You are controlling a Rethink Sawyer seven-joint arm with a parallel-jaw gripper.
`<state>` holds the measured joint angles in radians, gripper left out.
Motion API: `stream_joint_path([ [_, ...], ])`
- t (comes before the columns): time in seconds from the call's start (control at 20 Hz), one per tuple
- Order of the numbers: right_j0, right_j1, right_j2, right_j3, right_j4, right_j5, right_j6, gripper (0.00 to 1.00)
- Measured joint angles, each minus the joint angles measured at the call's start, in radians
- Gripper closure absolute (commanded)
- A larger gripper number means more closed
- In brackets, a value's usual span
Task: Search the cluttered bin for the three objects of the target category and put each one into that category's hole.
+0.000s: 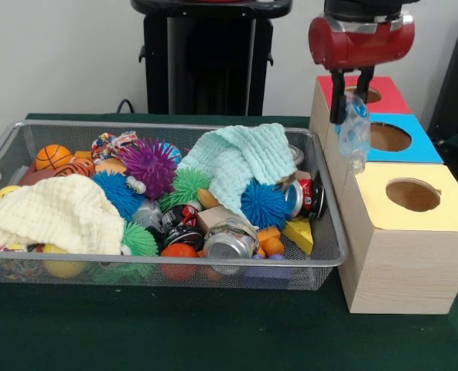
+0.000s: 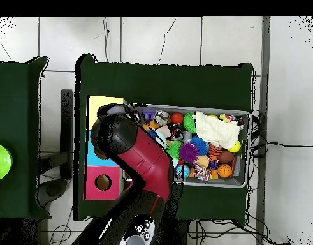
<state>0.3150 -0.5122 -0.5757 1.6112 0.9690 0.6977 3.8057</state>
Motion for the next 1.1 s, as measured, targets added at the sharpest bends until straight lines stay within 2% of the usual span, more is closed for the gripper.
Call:
stream_joint_path([
  [0.6, -0.053, -0.131, 0.0, 0.068, -0.031, 0.173, 0.0, 1.0],
  [0.85, -0.052, -0.143, 0.0, 0.066, -0.065, 0.232, 0.0, 1.0],
  [1.1, -0.028, -0.125, -0.001, 0.054, -0.129, 0.29, 0.0, 1.0],
])
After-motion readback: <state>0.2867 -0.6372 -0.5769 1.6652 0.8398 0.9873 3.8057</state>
